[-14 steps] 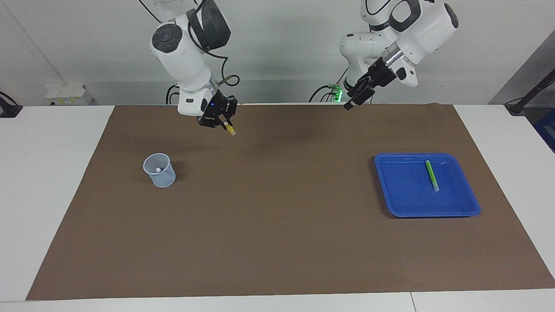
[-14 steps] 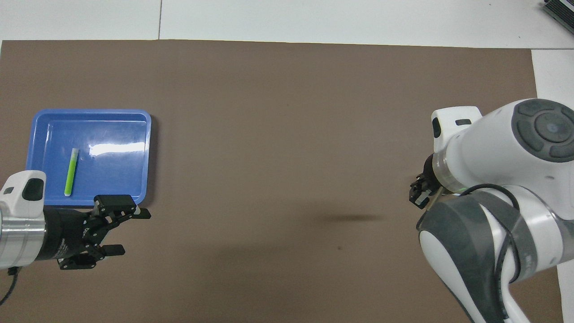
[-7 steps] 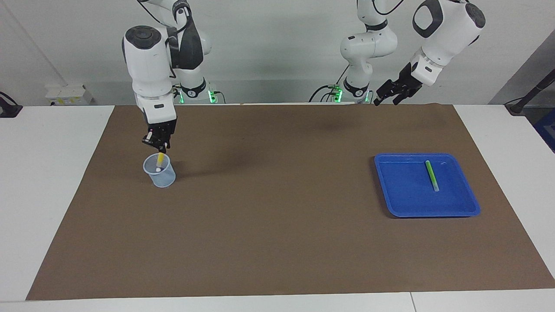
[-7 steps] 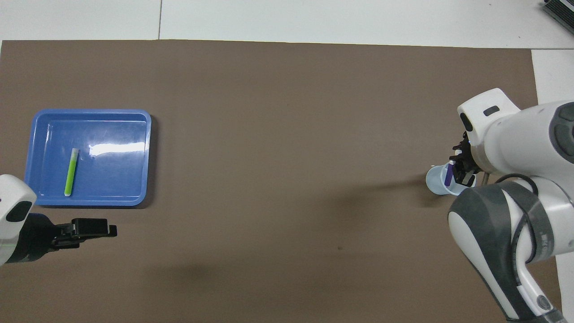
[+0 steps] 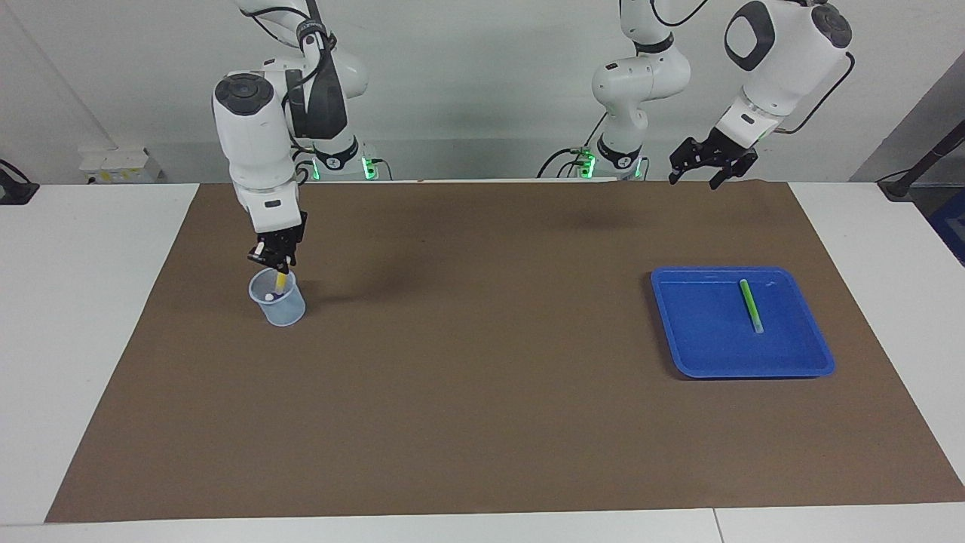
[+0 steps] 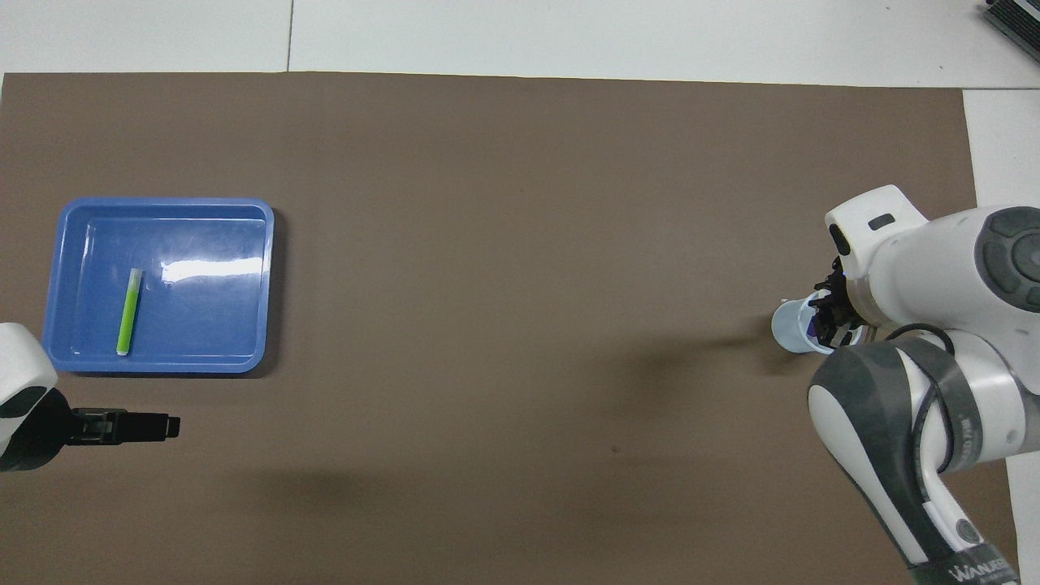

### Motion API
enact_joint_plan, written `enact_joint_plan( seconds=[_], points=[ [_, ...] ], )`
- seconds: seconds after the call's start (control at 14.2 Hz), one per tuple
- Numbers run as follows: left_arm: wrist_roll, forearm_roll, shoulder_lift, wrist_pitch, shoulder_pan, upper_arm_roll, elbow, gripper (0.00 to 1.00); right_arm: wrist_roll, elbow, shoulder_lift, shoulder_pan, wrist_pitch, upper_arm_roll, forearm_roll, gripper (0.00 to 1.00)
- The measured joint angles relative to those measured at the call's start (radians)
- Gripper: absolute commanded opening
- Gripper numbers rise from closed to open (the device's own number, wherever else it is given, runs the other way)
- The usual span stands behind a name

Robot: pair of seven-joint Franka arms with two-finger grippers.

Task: Transfer and insert pens with both arms
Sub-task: 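Insert the yellow pen into the cup while the left gripper reaches the green pen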

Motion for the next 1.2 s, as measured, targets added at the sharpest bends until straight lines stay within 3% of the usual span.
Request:
enact_joint_plan(
  seconds=[0.07,0.14,0.21,0.42,0.64,0.78,0.85,1.2],
  points=[
    [0.027,0.009,0.001,0.021,0.0,0.0,0.001,1.0,0.0,-0.01,-0.001,-0.008,0.001,0.0,0.004,0.14],
    [0.061,0.018,0.002,0.048,0.0,0.0,0.001,1.0,0.0,-0.019,-0.003,-0.015,0.005,0.0,0.012,0.35],
    [0.095,0.025,0.005,0.082,0.001,0.0,0.001,1.0,0.0,-0.026,-0.004,-0.021,0.011,0.0,0.019,0.44],
    [0.143,0.034,0.028,0.138,0.029,0.0,0.001,1.0,0.0,-0.038,-0.007,-0.028,0.017,0.0,0.023,0.65],
    [0.213,0.034,0.076,0.181,0.065,0.0,0.0,1.0,0.0,-0.04,-0.009,-0.028,0.017,0.001,0.025,0.73],
    [0.239,0.034,0.12,0.232,0.083,0.001,-0.001,1.0,0.0,-0.038,-0.011,-0.028,0.017,0.001,0.051,0.95],
    [0.246,0.034,0.151,0.269,0.088,0.0,-0.004,1.0,0.0,-0.034,-0.013,-0.028,0.013,0.001,0.083,0.99],
    [0.309,0.071,0.343,0.488,0.123,0.002,-0.01,1.0,0.07,0.025,-0.022,-0.028,-0.078,0.001,0.169,1.0]
  ],
)
